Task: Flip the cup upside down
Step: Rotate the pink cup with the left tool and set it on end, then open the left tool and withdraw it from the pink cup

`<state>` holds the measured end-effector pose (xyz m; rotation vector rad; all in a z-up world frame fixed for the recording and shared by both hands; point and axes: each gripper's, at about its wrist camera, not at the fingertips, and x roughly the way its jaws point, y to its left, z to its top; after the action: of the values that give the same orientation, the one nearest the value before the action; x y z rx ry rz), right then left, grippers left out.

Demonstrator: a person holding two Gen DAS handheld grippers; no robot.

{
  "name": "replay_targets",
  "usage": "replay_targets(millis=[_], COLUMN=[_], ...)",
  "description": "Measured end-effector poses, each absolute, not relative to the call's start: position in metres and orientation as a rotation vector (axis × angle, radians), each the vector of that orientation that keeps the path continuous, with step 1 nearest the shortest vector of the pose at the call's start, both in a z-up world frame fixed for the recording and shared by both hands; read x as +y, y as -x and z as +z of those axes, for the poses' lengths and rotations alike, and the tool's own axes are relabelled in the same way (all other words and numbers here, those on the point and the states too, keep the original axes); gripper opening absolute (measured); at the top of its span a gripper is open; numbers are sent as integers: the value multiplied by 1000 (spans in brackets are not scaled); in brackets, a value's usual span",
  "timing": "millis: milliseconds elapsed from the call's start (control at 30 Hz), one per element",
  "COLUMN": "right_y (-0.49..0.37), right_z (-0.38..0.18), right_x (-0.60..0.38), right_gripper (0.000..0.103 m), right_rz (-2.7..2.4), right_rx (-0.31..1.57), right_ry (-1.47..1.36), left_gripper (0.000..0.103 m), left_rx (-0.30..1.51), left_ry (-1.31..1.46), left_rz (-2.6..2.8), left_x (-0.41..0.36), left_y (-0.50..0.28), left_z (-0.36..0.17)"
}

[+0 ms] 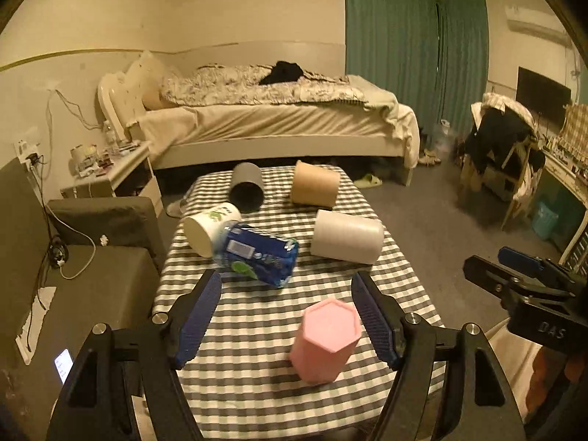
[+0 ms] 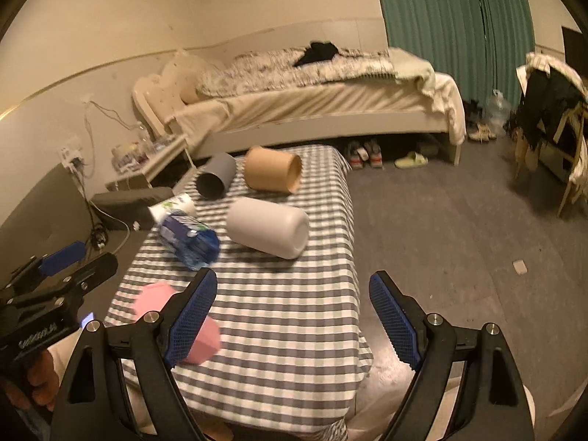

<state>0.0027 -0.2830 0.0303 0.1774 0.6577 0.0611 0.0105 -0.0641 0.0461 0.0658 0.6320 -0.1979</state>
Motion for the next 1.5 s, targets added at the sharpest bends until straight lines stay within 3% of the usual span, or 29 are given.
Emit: replay_targets(millis=[800, 933, 1067, 1500], right_y=[13, 11, 8, -1], right_z=[-4, -13, -19, -27], right_x=[-207, -200, -197, -202], right_gripper=[85, 88, 96, 103], right_rz=[108, 99, 94, 61], right_rx=[694, 694, 705, 739], right_ry=[-22, 6, 10, -14], left_gripper=[76, 93, 94, 100], left_rx=[672, 673, 684, 702], left_ry=[-11, 28, 52, 47], left_rz=[-149, -122, -106, -93], left_x=[-16, -9, -4, -3], left_y=[20, 17, 14, 13], left_z=[-14, -18, -20, -25])
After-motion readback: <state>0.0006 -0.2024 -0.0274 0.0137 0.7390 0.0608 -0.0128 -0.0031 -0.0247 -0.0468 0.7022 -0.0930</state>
